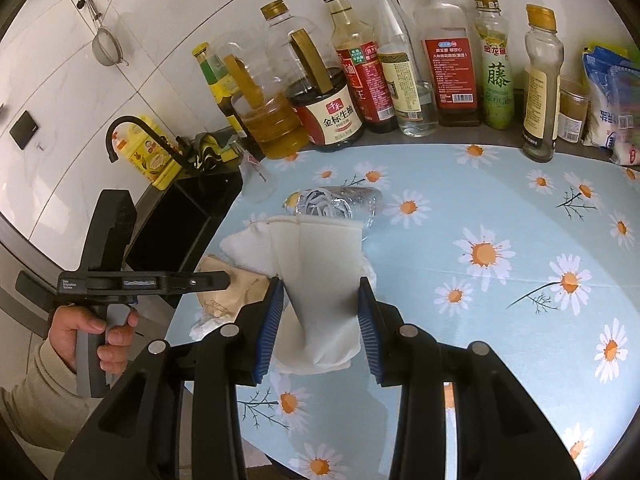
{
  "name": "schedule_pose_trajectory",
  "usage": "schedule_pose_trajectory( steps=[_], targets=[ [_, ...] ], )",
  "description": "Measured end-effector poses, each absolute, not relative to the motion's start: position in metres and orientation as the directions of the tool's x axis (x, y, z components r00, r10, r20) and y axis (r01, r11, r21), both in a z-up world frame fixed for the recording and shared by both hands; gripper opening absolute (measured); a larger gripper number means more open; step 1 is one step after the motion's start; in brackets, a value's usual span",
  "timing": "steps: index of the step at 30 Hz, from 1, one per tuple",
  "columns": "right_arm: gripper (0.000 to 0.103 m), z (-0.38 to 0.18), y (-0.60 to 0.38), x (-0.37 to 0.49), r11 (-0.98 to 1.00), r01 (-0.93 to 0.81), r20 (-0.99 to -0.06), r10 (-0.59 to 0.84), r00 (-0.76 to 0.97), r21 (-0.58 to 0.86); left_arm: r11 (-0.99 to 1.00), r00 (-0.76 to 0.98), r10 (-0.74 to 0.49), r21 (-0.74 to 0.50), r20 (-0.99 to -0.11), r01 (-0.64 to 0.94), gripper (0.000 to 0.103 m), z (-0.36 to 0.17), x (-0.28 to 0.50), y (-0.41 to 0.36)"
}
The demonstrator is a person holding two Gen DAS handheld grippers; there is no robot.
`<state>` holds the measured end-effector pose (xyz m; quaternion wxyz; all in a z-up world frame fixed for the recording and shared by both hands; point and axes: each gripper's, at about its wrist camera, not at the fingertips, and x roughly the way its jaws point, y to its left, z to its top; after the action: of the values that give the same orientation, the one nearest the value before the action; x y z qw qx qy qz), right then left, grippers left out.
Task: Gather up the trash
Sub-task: 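Grasp the brown paper cup with the left tool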
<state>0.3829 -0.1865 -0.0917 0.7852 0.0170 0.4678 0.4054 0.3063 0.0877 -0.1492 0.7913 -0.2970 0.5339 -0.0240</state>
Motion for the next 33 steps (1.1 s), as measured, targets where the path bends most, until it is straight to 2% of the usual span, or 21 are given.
schedule_pose_trajectory(
  steps=[4,9,12,23,33],
  targets=[
    [0.038,-0.092,-0.187,0.383,0.673,-0.618,-0.723,0.651,0.232,0.407,0.829,0.447,-0.353,-0.496,-0.822,-0.258,0.021,-0.147,0.31,0.085],
    [0.038,-0.091,-0.191,0.381,0.677,-0.614,-0.724,0.648,0.236,0.405,0.832,0.476,-0.358,-0.506,-0.803,-0.227,0.009,-0.138,0.31,0.08],
    [0.038,-0.09,-0.194,0.379,0.681,-0.613,-0.724,0.645,0.245,0.4,0.838,0.501,-0.353,-0.505,-0.79,-0.206,0.006,-0.13,0.309,0.077],
    [0.038,-0.077,-0.191,0.364,0.668,-0.633,-0.706,0.659,0.259,0.391,0.849,0.584,-0.33,-0.504,-0.742,-0.16,0.004,-0.093,0.292,0.076],
    [0.038,-0.071,-0.176,0.33,0.654,-0.658,-0.705,0.662,0.255,0.375,0.856,0.636,-0.323,-0.503,-0.701,-0.12,0.004,-0.064,0.241,0.077]
  ],
)
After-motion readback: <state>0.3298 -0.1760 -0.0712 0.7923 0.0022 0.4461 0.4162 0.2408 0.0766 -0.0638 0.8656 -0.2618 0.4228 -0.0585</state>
